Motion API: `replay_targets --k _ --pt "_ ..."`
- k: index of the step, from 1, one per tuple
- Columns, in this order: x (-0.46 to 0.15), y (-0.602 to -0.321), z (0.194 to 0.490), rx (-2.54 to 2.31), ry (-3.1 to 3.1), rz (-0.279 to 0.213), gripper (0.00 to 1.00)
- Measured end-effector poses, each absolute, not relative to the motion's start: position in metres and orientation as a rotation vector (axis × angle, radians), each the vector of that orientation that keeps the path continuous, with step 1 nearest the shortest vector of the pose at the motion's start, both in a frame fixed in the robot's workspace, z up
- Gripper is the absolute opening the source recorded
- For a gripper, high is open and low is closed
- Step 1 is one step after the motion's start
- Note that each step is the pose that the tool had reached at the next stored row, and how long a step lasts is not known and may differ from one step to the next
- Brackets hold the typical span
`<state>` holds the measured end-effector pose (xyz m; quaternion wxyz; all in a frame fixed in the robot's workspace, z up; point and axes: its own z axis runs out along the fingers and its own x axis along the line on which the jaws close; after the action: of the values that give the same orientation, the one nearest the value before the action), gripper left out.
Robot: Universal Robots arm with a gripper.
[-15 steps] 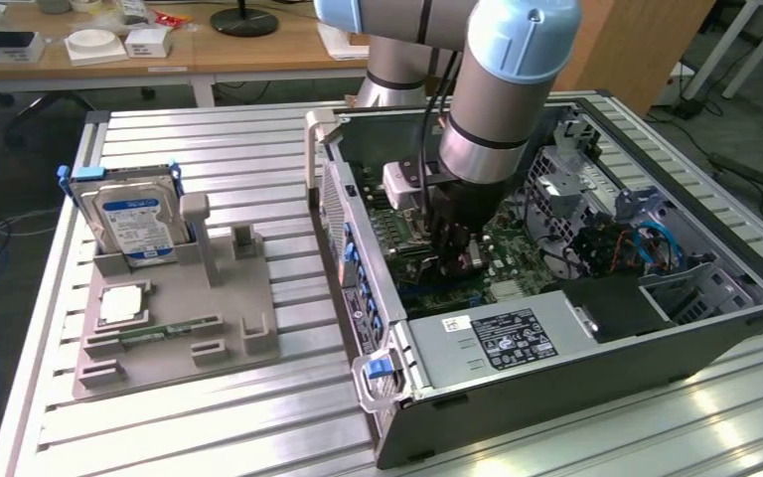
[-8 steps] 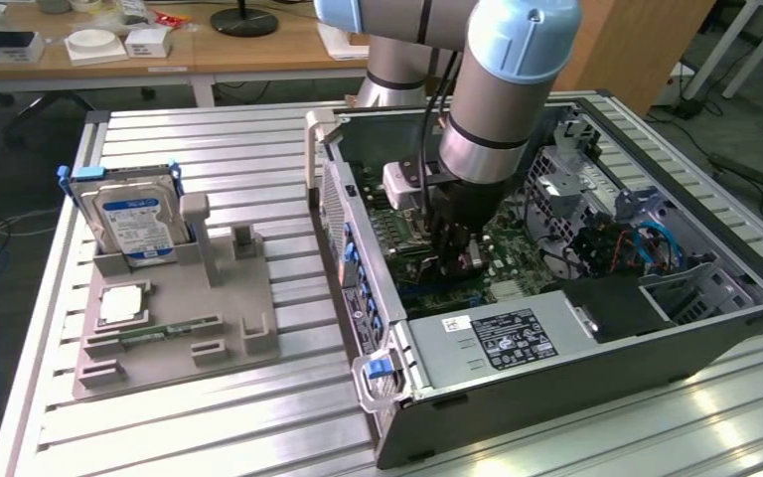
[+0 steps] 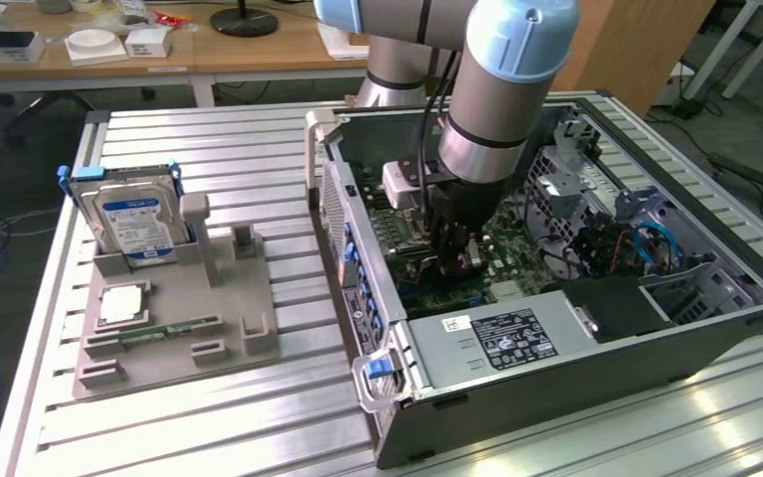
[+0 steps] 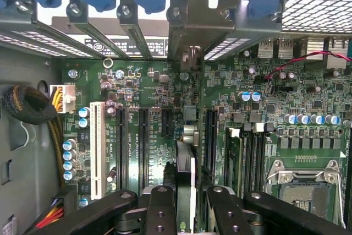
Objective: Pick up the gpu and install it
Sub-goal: 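Insert the gpu into the slot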
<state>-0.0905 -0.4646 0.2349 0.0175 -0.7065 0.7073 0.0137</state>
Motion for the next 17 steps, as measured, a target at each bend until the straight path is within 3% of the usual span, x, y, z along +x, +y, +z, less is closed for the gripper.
replay_targets --k 17 --pt "-0.0910 -0.4646 0.2333 -2.195 2.197 0.042 0.26"
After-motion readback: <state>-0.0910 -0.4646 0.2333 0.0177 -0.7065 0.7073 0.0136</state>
